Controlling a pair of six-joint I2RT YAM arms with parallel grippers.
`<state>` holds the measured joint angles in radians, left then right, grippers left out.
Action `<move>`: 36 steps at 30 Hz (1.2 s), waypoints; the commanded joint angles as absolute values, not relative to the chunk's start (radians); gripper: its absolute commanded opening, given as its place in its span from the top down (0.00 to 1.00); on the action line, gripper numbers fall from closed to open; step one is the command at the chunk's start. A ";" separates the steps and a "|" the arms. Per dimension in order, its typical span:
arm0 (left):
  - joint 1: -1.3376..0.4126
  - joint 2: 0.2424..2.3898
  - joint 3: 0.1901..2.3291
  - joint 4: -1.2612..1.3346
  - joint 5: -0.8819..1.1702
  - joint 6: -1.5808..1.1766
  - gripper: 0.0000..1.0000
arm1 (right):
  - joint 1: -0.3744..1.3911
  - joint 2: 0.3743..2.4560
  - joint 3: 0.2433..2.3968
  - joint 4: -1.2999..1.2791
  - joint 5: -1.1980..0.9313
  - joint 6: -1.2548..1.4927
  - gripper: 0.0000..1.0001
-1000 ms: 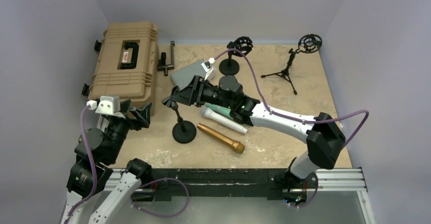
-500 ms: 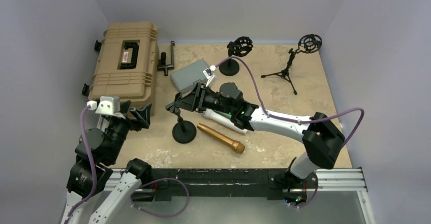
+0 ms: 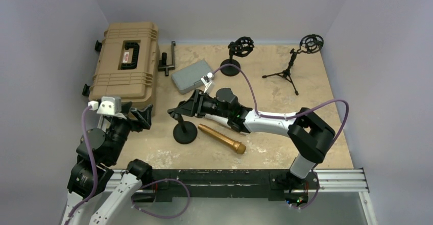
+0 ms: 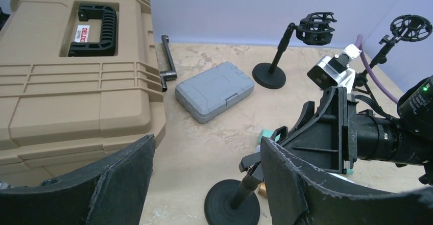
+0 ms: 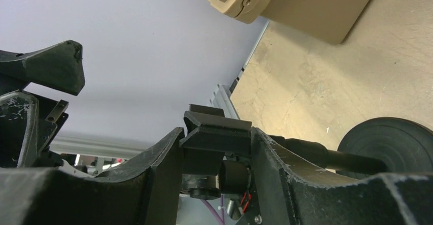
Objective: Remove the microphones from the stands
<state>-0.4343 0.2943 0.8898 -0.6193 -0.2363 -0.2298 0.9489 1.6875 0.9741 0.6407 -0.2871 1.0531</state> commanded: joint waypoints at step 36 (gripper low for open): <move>-0.439 0.368 1.114 -0.565 -0.323 -0.176 0.27 | 0.946 0.674 1.033 -0.096 0.856 0.120 0.02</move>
<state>-0.4343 0.3428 1.0679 -0.6243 -0.2951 -0.2169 0.9482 0.7963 1.0679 -0.1192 0.7082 0.2203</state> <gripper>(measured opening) 0.729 0.967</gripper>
